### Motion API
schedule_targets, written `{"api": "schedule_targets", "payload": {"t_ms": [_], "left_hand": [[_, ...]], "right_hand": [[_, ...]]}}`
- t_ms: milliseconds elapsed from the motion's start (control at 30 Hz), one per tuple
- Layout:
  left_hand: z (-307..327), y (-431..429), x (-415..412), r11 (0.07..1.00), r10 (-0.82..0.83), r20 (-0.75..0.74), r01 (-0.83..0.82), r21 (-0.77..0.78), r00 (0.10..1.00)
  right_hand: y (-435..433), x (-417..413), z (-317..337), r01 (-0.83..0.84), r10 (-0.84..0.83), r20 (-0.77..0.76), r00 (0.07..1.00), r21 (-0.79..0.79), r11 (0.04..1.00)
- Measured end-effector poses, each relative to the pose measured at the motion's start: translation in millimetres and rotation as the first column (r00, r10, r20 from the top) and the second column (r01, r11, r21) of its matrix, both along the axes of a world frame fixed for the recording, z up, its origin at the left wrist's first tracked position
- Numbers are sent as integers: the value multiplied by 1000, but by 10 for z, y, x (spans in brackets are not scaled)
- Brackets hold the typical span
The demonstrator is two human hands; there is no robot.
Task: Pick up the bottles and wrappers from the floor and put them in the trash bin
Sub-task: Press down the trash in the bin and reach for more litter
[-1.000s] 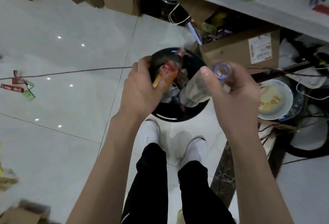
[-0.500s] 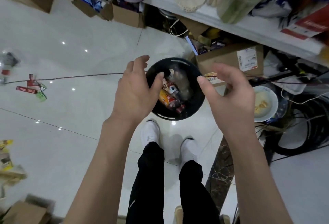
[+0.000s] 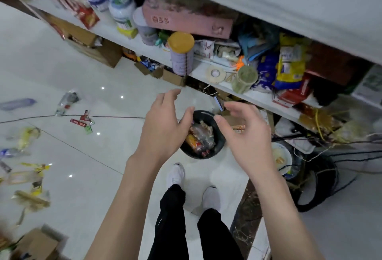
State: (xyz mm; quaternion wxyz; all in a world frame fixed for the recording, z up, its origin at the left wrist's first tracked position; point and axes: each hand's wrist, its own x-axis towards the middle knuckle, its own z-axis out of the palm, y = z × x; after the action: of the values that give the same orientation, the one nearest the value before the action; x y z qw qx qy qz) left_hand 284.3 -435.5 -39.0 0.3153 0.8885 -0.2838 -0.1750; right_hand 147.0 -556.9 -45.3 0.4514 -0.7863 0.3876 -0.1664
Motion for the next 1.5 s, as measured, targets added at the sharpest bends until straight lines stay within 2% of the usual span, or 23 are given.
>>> {"api": "schedule_targets", "payload": {"t_ms": [267,500,767,1033,1300,1500], "left_hand": [[1418,250,-207,998,21,184,-10,-60,983],[2095,888,-807,989,118,185,-98,-113,976],[1920,1828,-1272,957,288,83,-284,-59,954],[1709,2823,-1062,881,472,30,-471,-34,881],[1626,4265,-626,754,656,43,-657,1,753],[1492,5238,-372,642,765,25,-766,38,643]], "right_hand": [[114,-48,1404,-177,197,150,969,-133,975],[486,-375,1965,-323,346,160,924,-155,934],[973,-563,1839,-521,527,70,847,-84,849],[1731,33,1810,-688,689,-25,725,-83,721],[3100,1013,1787,-848,841,-114,528,-114,517],[3947,1523,1696,-913,885,-225,407,-110,392]]}}
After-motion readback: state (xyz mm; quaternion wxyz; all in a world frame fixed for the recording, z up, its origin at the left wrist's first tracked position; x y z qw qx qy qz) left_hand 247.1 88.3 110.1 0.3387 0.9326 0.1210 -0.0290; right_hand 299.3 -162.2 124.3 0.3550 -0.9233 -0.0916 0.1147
